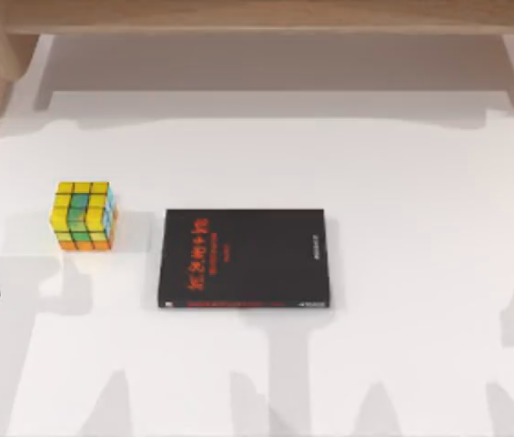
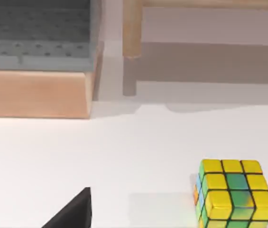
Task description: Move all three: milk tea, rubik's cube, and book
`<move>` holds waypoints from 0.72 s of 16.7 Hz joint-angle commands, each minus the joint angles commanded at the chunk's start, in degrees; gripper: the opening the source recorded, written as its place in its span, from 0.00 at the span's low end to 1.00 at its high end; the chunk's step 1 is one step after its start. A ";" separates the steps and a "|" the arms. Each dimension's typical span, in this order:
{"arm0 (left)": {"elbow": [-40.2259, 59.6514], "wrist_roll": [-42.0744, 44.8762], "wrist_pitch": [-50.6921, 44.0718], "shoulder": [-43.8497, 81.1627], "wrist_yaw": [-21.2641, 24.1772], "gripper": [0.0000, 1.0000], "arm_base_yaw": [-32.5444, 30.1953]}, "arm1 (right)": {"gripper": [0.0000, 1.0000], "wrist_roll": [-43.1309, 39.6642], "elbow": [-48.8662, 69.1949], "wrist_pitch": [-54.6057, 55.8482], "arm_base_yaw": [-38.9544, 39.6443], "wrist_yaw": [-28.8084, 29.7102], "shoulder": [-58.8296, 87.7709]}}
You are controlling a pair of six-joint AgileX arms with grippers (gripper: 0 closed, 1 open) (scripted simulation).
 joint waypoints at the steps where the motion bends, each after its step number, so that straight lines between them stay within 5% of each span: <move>1: 4.00 -0.40 -2.78 4.74 0.00 1.00 -0.47 | 1.00 0.00 0.00 0.00 0.00 0.00 0.00; 12: 54.24 -5.47 -37.54 64.34 0.07 1.00 -6.35 | 1.00 0.00 0.00 0.00 0.00 0.00 0.00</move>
